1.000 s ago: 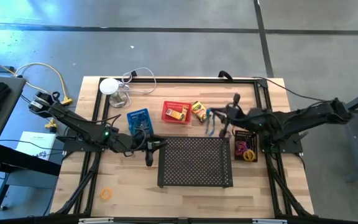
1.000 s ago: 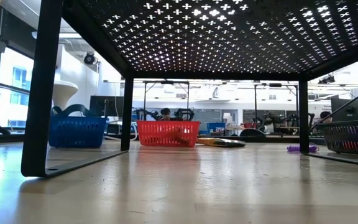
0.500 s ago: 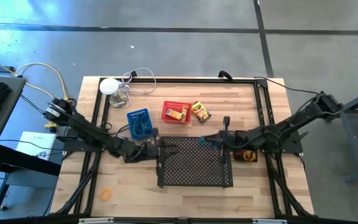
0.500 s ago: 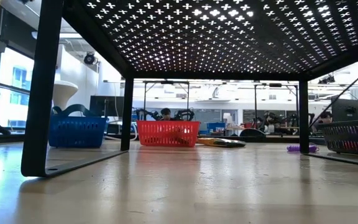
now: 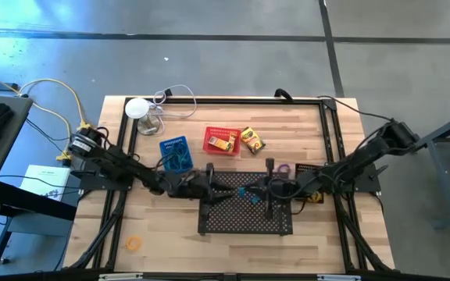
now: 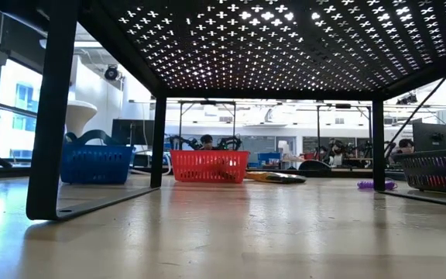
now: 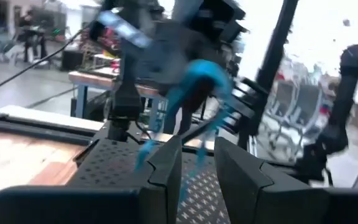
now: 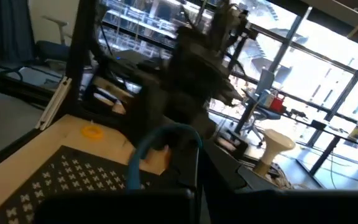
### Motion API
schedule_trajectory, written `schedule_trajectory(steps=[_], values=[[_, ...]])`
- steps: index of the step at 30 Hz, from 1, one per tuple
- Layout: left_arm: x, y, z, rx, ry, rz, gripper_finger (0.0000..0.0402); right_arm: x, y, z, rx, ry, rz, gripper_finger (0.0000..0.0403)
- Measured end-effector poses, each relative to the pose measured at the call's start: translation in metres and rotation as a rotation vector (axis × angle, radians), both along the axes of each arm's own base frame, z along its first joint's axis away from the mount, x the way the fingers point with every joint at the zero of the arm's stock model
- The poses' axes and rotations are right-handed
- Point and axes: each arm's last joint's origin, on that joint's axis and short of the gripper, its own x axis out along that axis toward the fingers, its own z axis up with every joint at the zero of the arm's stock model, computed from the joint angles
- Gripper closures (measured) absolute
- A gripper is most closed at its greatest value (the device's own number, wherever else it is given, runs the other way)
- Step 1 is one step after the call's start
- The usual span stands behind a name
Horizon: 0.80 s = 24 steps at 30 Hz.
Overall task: Pick & Place Office Desk Supplies
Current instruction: Put the blue rubber band into the blue bin
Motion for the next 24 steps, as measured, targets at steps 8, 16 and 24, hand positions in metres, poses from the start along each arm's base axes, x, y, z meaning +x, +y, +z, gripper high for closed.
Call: schedule_trajectory(steps=[8, 16, 24], values=[[0.002, 0.004, 0.001, -0.033, -0.012, -0.107, 0.0311, 0.022, 0.010, 0.004, -0.062, 0.039, -0.024, 0.0400], [0.001, 0.001, 0.002, -0.021, -0.024, -0.167, 0.0311, 0.026, 0.010, 0.007, -0.079, 0.033, -0.050, 0.0400], [0.001, 0.004, 0.007, 0.007, -0.081, -0.147, 0.0311, 0.027, 0.005, 0.007, -0.074, 0.033, -0.066, 0.0400]])
